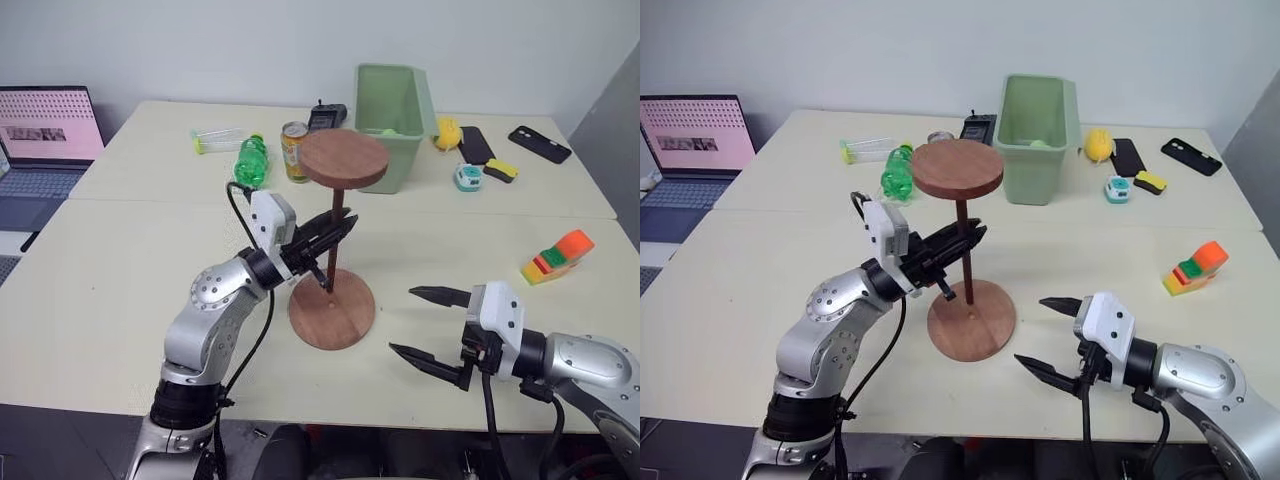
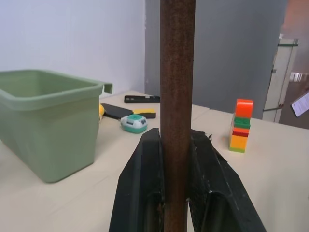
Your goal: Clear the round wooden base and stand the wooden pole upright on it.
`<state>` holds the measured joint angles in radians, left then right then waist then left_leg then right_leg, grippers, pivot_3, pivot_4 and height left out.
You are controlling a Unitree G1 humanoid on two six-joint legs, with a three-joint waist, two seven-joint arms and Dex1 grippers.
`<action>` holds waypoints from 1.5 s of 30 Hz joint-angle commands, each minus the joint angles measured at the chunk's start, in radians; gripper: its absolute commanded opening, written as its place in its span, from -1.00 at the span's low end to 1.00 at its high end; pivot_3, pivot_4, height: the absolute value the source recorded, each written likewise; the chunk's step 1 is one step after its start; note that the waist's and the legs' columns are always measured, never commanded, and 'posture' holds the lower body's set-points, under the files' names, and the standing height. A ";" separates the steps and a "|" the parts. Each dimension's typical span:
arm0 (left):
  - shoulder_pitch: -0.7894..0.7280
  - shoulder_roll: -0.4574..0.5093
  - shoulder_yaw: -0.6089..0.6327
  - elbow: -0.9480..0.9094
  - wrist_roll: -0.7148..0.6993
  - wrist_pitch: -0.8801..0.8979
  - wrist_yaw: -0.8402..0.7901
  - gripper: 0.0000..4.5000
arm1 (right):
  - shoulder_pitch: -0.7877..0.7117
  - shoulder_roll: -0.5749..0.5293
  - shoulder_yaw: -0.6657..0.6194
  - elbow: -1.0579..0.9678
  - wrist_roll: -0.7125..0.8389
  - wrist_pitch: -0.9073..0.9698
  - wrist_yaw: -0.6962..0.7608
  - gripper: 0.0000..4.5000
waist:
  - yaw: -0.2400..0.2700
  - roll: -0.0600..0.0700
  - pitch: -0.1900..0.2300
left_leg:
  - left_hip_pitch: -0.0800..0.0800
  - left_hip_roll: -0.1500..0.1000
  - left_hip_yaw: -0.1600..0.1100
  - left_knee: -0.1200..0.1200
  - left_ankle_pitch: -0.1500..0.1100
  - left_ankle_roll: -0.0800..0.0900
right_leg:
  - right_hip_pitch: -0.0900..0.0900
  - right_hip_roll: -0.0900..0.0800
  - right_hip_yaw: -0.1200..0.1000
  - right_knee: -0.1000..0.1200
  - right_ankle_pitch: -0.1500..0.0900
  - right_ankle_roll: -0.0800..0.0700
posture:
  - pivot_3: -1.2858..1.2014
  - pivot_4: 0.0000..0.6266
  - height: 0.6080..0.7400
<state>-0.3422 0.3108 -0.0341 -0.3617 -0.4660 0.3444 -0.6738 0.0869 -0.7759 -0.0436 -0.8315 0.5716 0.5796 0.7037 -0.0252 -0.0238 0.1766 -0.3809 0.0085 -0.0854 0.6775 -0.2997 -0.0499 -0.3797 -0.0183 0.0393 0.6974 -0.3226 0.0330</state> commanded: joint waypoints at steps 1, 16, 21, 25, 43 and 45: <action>0.015 0.018 0.021 -0.062 -0.018 -0.002 0.006 -0.88 | -0.013 0.003 0.007 -0.010 0.005 -0.021 0.018 1.00 | 0.000 0.000 0.000 | 0.000 0.000 0.000 0.000 0.000 0.000 | 0.000 0.000 0.000 0.000 0.000 0.000 | 0.03 -0.52 1.00; 0.050 0.030 0.007 -0.115 -0.057 0.034 0.025 -0.88 | -0.044 0.011 0.078 0.018 -0.029 -0.030 0.033 1.00 | 0.000 0.000 0.000 | 0.000 0.000 0.000 0.000 0.000 0.000 | 0.000 0.000 0.000 0.000 0.000 0.000 | 0.03 -0.52 1.00; 0.052 0.030 0.002 -0.117 -0.058 0.032 0.027 -0.88 | -0.061 0.018 0.104 0.030 -0.048 -0.031 0.027 1.00 | 0.000 0.000 0.000 | 0.000 0.000 0.000 0.000 0.000 0.000 | 0.000 0.000 0.000 0.000 0.000 0.000 | 0.03 -0.52 1.00; 0.055 0.028 -0.002 -0.121 -0.060 0.032 0.028 -0.88 | -0.071 0.019 0.108 0.038 -0.054 -0.029 0.024 1.00 | 0.000 0.000 0.000 | 0.000 0.000 0.000 0.000 0.000 0.000 | 0.000 0.000 0.000 0.000 0.000 0.000 | 0.03 -0.52 1.00; 0.068 -0.009 -0.051 -0.081 -0.020 -0.023 0.023 -0.88 | -0.068 0.011 0.099 0.018 -0.047 0.010 0.021 1.00 | 0.000 0.000 0.000 | 0.000 0.000 0.000 0.000 0.000 0.000 | 0.000 0.000 0.000 0.000 0.000 0.000 | 0.03 -0.52 1.00; 0.066 -0.009 -0.052 -0.071 -0.015 -0.031 0.018 -0.88 | -0.064 0.011 0.097 0.014 -0.047 0.013 0.019 1.00 | 0.000 0.000 0.000 | 0.000 0.000 0.000 0.000 0.000 0.000 | 0.000 0.000 0.000 0.000 0.000 0.000 | 0.03 -0.52 1.00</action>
<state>-0.2648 0.3082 -0.0822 -0.4176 -0.4848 0.3442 -0.6471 0.0230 -0.7637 0.0642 -0.7802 0.5149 0.5960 0.7244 -0.0249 -0.0238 0.1767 -0.3807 0.0079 -0.0857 0.6773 -0.2998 -0.0497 -0.3794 -0.0182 0.0392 0.6970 -0.3226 0.0331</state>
